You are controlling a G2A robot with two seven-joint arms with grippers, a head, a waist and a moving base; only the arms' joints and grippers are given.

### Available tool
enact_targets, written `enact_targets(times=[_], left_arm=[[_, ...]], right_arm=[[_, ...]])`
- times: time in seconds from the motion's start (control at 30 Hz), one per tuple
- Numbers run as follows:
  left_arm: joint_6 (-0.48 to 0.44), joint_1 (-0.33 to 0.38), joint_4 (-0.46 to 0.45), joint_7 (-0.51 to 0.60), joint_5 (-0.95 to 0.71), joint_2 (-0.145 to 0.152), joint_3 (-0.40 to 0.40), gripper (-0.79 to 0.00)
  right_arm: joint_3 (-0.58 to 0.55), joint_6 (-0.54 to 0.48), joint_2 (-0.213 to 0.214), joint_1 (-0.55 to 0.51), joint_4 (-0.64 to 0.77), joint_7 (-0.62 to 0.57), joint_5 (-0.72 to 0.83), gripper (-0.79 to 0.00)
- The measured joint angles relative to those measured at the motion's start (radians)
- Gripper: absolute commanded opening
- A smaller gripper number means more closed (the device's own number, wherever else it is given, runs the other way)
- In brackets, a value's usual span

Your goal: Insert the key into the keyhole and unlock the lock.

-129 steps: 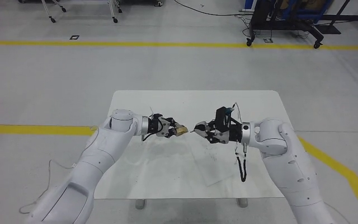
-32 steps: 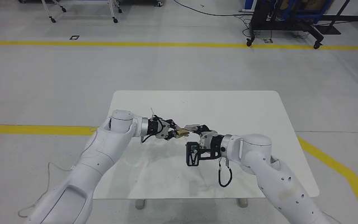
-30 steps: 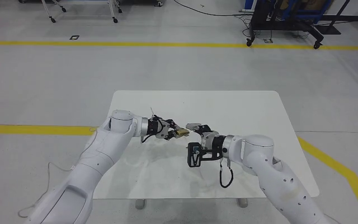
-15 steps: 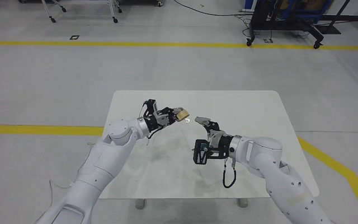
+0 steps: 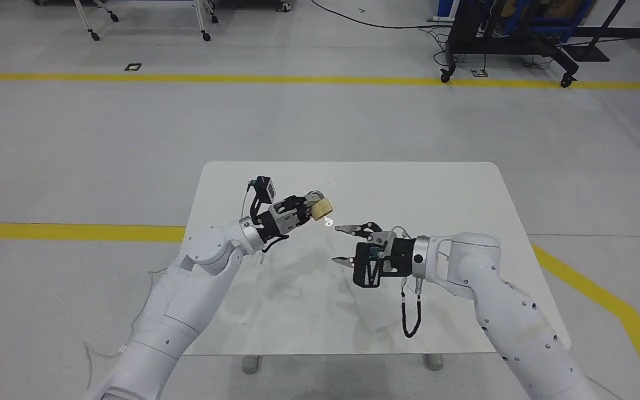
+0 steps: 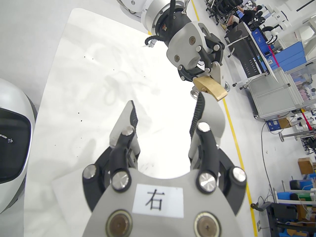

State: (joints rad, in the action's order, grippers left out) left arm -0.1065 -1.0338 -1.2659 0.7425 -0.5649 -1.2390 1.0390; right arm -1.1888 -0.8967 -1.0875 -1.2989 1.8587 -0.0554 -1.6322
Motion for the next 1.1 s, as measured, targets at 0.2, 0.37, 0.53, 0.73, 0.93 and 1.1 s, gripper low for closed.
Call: enact_targets(times=[0.2, 0.37, 0.53, 0.73, 0.93, 1.1], left_arm=[[0.008, -0.011, -0.018, -0.005, 0.015, 0.000, 0.005, -0.785], [0.000, -0.014, -0.025, 0.000, 0.034, -0.001, 0.003, -0.785], [-0.006, -0.016, -0.028, 0.020, 0.035, -0.004, -0.002, -0.785], [-0.008, -0.019, -0.031, 0.018, 0.023, -0.007, 0.002, -0.785], [-0.012, -0.031, -0.029, -0.038, -0.037, -0.009, 0.037, -0.785], [-0.028, -0.046, -0.038, -0.100, -0.088, -0.016, 0.055, -0.785]], right_arm=[[0.044, 0.013, -0.007, 0.044, -0.032, -0.015, 0.012, -0.785], [0.053, 0.026, -0.009, 0.069, -0.061, -0.015, 0.030, -0.785], [0.057, 0.020, -0.009, 0.087, -0.077, -0.025, 0.051, -0.785], [0.037, -0.007, -0.003, 0.083, -0.074, 0.041, 0.090, 0.000], [0.014, -0.031, 0.004, 0.064, -0.049, 0.108, 0.094, 0.000], [0.014, -0.030, 0.004, 0.064, -0.049, 0.106, 0.094, 0.000]])
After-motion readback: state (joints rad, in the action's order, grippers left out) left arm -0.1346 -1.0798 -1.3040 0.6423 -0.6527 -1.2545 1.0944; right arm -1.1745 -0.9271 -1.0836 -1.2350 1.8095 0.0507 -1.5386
